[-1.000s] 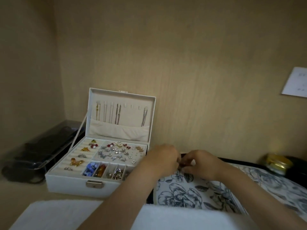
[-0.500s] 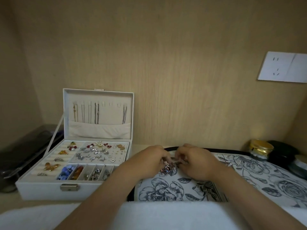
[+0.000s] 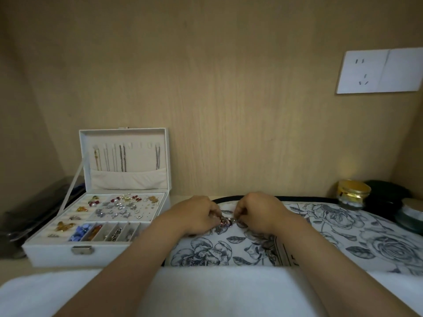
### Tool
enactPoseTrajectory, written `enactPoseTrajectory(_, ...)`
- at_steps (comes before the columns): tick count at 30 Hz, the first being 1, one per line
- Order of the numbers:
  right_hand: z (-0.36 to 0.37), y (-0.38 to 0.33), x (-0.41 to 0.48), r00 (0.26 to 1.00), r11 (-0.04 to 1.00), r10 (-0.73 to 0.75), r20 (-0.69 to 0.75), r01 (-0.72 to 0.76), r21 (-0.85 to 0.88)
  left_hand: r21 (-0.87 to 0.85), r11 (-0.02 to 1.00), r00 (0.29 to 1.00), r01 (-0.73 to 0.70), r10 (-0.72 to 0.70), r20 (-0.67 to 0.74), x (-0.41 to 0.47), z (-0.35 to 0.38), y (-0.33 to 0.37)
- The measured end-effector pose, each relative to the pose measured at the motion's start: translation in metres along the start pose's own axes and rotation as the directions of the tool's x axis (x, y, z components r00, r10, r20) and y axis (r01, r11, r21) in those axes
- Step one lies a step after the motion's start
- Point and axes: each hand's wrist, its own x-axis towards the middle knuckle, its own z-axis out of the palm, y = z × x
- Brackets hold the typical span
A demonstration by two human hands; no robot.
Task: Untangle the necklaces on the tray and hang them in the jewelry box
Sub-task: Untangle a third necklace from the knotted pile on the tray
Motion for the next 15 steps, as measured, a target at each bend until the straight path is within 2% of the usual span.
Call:
enactPoseTrajectory(5,0.001,-0.005,-0.001,1.000,0.988,-0.023,0.016,0.021,0.151,-0.082,0.997,0.996,-0.001,-0.006,-0.090,0.007,0.010,0.005)
enactPoseTrajectory(9,0.009,-0.005,-0.001,1.000,0.952,-0.019,-0.007,0.020,0.304,-0.267,0.964,0.978,0.005,-0.061,-0.199,0.007,0.026,-0.004)
enactPoseTrajectory(15,0.010,-0.001,0.001,1.000,0.904,-0.013,-0.018,0.020,0.426,-0.492,0.870,0.959,-0.020,-0.122,-0.256,0.002,0.035,-0.002)
